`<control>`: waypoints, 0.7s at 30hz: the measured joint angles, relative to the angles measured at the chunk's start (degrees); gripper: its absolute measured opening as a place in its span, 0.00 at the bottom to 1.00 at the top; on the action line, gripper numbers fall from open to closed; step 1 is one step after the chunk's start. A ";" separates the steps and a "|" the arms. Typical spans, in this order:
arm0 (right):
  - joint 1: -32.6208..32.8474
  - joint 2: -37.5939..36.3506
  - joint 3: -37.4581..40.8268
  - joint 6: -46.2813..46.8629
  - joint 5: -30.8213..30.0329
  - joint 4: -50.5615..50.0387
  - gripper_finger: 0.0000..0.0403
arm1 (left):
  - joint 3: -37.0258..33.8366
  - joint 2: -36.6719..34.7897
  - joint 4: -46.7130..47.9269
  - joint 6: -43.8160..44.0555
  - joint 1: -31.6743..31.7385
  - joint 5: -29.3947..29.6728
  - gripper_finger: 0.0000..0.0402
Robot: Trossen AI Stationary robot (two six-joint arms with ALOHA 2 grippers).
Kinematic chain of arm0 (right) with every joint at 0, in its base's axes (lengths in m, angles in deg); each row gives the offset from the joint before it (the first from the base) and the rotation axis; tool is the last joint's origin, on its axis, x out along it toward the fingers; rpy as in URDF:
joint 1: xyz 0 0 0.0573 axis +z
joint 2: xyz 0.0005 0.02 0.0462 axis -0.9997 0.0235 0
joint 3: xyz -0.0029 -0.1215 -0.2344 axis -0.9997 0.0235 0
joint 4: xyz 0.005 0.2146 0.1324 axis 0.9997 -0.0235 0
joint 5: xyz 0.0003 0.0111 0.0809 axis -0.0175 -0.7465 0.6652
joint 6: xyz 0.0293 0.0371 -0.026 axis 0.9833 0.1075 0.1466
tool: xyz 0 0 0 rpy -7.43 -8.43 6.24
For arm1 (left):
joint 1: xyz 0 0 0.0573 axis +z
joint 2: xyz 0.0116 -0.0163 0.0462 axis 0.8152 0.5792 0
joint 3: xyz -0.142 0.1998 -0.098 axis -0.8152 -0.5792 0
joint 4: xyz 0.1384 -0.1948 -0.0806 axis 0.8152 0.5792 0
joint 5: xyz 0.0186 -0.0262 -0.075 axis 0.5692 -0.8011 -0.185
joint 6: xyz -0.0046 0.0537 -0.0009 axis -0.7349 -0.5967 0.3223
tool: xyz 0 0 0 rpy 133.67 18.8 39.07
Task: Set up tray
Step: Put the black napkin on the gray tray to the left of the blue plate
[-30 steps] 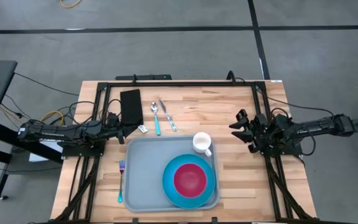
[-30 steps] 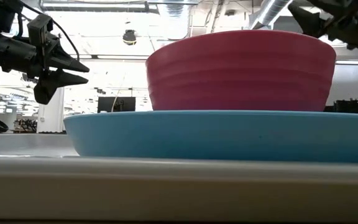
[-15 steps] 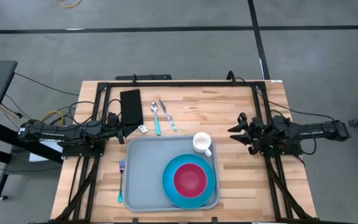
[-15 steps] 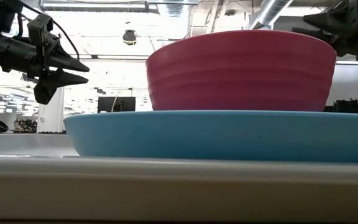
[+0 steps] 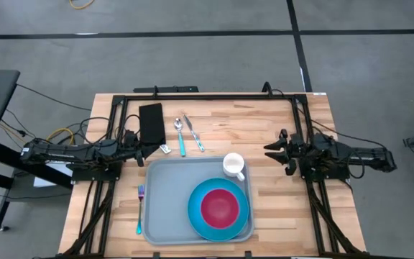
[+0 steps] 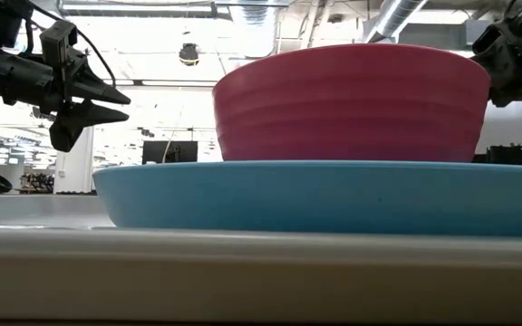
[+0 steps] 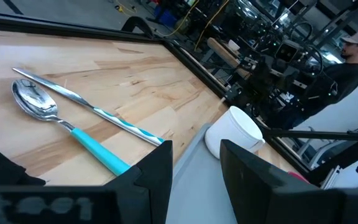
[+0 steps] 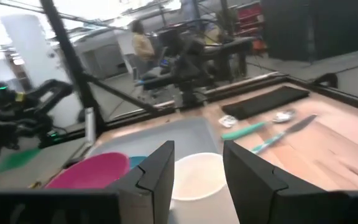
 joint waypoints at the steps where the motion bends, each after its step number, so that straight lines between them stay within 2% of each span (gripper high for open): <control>1: 0.00 0.02 0.00 -0.21 -0.37 -0.10 0.32 | 0.00 0.00 0.00 0.01 0.00 0.01 0.30; 10: 0.14 0.06 -0.02 -0.01 -1.78 -0.45 0.32 | 0.00 0.00 -0.17 1.12 -0.02 1.10 0.30; 16: 0.14 0.06 -0.07 0.01 -1.73 -0.55 0.32 | -0.08 0.00 -2.50 19.63 -0.02 1.57 0.30; 21: 0.14 0.06 -0.11 0.03 -1.65 -0.59 0.32 | -0.07 0.00 -2.60 25.54 -0.02 1.69 0.30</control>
